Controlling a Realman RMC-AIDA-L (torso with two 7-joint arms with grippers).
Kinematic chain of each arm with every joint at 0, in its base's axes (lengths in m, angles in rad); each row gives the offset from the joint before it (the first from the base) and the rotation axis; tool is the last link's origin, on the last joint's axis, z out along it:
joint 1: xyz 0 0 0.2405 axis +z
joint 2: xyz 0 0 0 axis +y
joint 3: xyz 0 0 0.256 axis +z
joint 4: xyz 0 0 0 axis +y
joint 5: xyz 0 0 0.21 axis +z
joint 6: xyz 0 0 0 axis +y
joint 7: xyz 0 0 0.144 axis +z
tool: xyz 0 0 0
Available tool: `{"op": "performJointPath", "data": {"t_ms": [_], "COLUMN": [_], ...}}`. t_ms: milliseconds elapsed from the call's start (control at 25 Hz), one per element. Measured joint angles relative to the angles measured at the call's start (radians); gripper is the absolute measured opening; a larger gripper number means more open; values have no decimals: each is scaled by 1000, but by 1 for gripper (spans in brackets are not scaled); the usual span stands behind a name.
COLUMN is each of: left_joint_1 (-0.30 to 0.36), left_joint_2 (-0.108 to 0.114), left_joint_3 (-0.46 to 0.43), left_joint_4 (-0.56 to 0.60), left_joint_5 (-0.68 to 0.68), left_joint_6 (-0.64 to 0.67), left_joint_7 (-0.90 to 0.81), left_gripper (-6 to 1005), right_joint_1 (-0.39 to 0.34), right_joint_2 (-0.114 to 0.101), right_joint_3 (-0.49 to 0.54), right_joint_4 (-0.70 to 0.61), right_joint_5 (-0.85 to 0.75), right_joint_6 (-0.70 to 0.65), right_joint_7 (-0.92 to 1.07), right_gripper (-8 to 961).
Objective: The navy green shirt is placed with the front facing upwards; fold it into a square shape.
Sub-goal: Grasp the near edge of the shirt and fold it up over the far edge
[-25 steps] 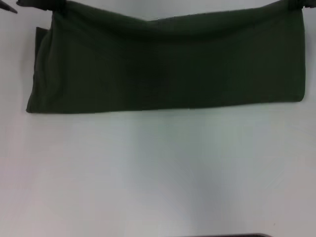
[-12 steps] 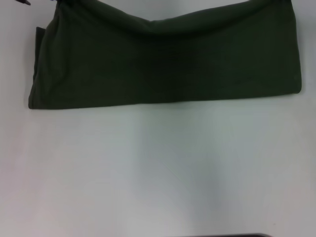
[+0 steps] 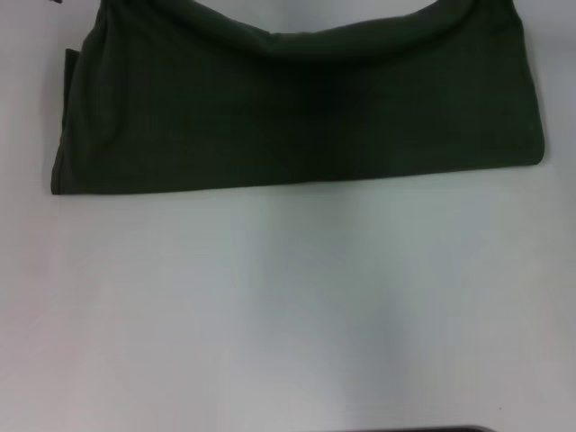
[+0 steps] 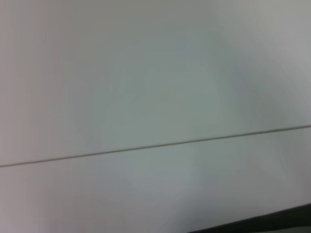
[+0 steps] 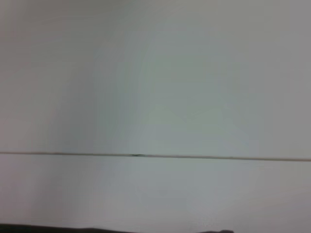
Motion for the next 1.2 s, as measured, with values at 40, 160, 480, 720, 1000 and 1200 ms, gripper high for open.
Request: {"op": "performJointPath", "data": {"t_ms": [40, 160, 480, 720, 1000, 1200], "left_joint_1": [0, 0, -1, -1, -1, 4], "left_joint_2": [-2, -5, -7, -8, -13, -5], "left_joint_3": [0, 5, 4, -13, -15, -27], "left_joint_4": [1, 6, 22, 24, 25, 21], "left_joint_5": [1, 2, 11, 6, 13, 15], "left_joint_6": [-5, -12, -25, -30, -30, -22], "left_joint_7": [0, 0, 0, -17, -17, -19], "left_gripper": [53, 54, 54, 73, 200, 334], "right_joint_1": [0, 3, 6, 2, -2, 3], "right_joint_2": [5, 16, 25, 13, 2, -13], "right_joint_3": [-7, -19, -36, -28, -30, -27], "right_joint_4": [4, 10, 19, 21, 21, 21], "right_joint_5": [0, 0, 0, 4, 2, -50], "right_joint_6": [11, 35, 62, 49, 22, 7], "right_joint_7": [-2, -6, -7, 0, 2, 36], "right_gripper": [46, 46, 46, 113, 208, 328]}}
